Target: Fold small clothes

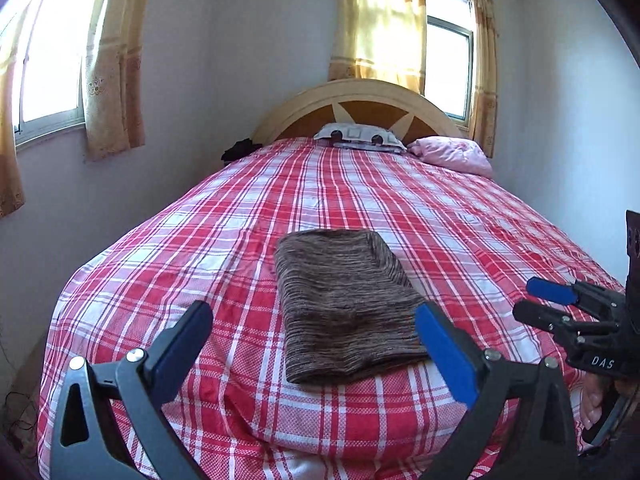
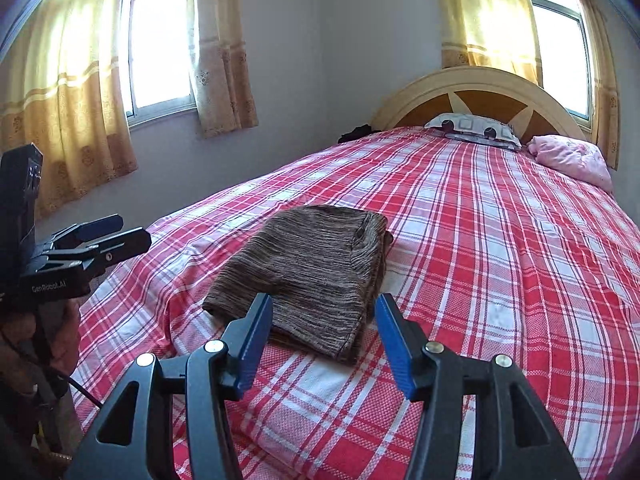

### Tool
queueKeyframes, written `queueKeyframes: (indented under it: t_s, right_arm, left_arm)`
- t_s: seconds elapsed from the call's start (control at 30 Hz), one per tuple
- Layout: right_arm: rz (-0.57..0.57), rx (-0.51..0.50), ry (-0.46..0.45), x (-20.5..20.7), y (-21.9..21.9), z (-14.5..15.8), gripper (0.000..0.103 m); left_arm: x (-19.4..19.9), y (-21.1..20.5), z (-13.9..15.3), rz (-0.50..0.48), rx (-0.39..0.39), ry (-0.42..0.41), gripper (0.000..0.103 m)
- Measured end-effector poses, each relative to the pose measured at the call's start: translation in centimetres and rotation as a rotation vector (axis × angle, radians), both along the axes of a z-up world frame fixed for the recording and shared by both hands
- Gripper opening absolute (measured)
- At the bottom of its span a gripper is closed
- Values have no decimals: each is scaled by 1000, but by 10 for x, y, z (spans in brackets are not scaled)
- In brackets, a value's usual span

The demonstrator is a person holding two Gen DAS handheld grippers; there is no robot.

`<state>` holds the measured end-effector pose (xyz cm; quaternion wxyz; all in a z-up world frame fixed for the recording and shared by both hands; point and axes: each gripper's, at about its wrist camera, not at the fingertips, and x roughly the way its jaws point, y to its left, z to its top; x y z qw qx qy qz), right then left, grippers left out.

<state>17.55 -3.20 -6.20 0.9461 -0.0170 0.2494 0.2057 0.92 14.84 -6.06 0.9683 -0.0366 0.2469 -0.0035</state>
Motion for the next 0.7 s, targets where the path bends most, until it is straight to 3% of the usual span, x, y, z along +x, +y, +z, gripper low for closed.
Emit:
queueKeyframes:
  t_s: [0.7]
  right_arm:
    - [-29, 42, -37, -11, -12, 6, 55]
  left_arm:
    - [-4, -11, 1, -8, 7, 1, 103]
